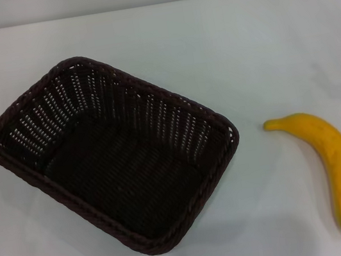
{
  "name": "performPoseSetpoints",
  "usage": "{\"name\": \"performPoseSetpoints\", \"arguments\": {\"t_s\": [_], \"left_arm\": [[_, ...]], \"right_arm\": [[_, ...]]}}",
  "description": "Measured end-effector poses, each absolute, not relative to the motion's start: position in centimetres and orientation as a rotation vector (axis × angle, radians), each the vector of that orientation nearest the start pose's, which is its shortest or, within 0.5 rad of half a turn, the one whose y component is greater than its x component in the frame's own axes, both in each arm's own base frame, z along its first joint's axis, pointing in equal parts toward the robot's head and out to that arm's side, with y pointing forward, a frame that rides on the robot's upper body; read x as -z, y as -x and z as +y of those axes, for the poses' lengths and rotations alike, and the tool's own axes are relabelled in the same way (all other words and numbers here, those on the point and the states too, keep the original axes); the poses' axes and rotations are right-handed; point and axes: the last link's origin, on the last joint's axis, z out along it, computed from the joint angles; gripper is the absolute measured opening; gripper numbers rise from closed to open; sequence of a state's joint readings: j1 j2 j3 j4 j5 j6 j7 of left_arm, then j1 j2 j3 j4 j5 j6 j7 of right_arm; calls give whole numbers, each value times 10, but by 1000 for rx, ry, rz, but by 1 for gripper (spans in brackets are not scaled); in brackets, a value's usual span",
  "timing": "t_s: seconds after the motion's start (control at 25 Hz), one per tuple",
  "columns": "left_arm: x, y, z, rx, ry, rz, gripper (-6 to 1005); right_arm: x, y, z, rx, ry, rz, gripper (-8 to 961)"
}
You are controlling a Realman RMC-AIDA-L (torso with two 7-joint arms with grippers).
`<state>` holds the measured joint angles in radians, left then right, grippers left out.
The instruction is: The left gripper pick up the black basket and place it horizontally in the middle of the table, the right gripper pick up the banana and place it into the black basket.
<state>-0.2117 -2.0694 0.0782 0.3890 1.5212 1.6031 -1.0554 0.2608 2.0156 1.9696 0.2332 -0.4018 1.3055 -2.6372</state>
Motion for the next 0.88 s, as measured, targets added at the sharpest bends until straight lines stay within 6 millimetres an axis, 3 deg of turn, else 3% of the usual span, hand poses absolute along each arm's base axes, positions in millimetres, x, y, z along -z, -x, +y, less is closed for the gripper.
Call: {"name": "performPoseSetpoints", "arguments": {"t_s": [0.64, 0.88], "left_arm": [[-95, 380, 240, 1127, 1572, -753, 844], [-131, 378, 250, 1131, 1688, -839, 838]], "right_arm": [[-58, -369, 294, -818, 1556, 533, 850], [-58, -369, 295, -817, 1555, 534, 850]]}}
